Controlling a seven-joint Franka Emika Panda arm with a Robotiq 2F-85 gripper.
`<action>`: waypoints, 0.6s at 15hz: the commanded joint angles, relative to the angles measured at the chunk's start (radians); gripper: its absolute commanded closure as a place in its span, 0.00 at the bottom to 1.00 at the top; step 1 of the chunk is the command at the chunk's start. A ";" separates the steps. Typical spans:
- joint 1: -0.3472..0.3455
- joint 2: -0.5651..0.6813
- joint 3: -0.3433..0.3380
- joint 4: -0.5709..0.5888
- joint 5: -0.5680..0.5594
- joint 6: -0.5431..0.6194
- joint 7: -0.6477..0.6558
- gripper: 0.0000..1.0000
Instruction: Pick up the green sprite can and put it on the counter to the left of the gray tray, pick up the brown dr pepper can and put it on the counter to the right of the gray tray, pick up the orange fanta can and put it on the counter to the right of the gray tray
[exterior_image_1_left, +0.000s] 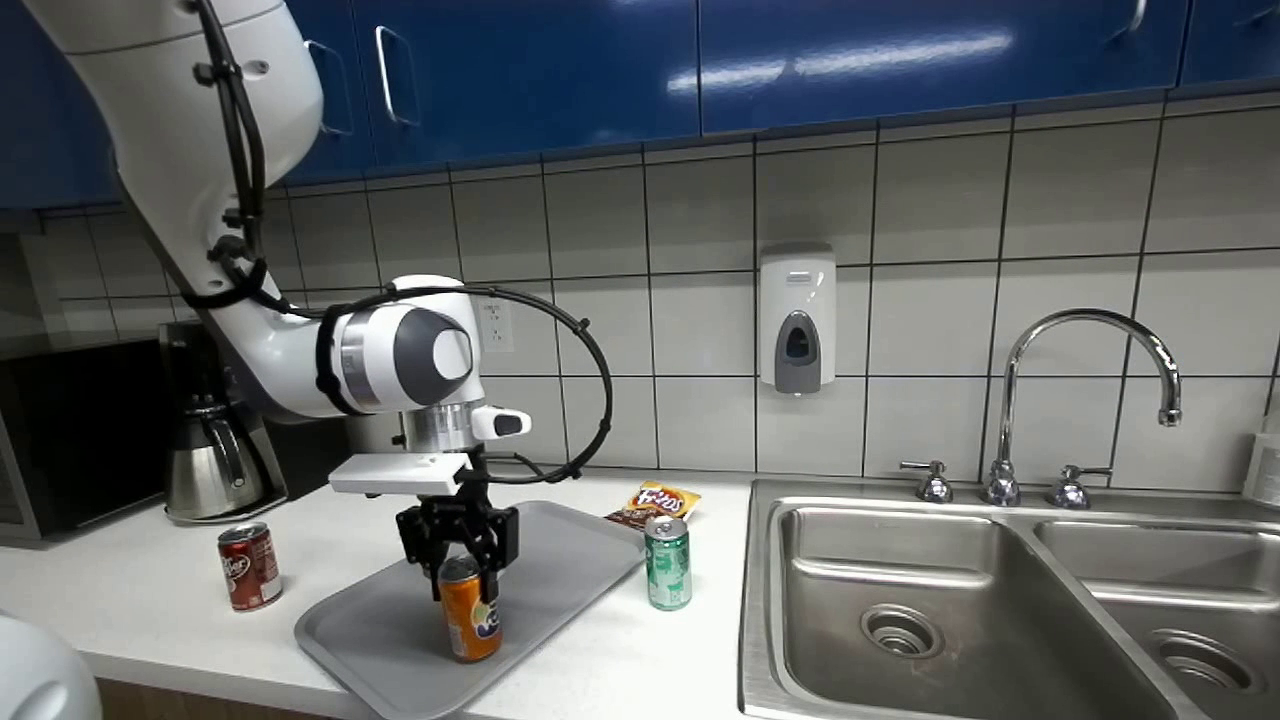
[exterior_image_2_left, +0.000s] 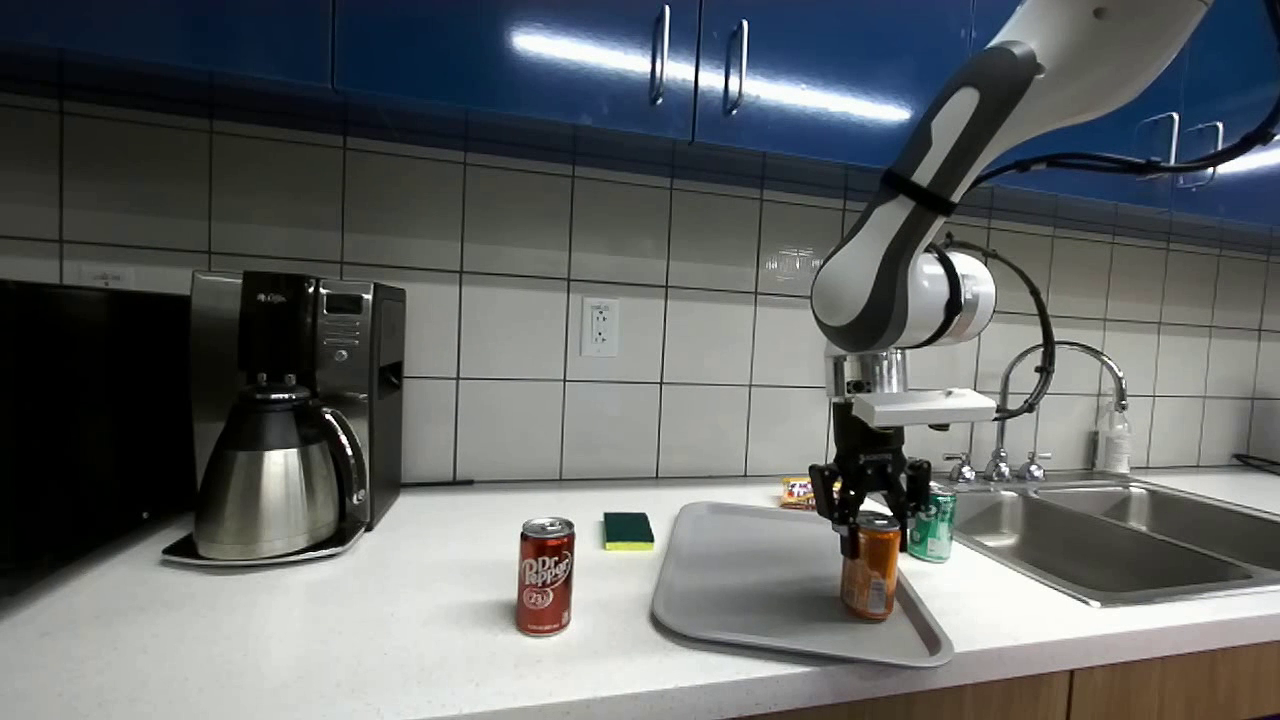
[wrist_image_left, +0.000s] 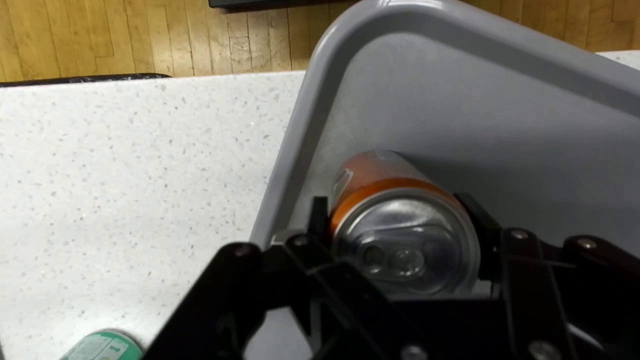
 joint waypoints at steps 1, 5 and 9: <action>-0.011 -0.062 0.009 -0.015 -0.001 0.023 -0.006 0.62; -0.016 -0.080 0.006 -0.012 0.001 0.027 -0.001 0.62; -0.027 -0.099 -0.005 -0.011 0.014 0.019 -0.006 0.62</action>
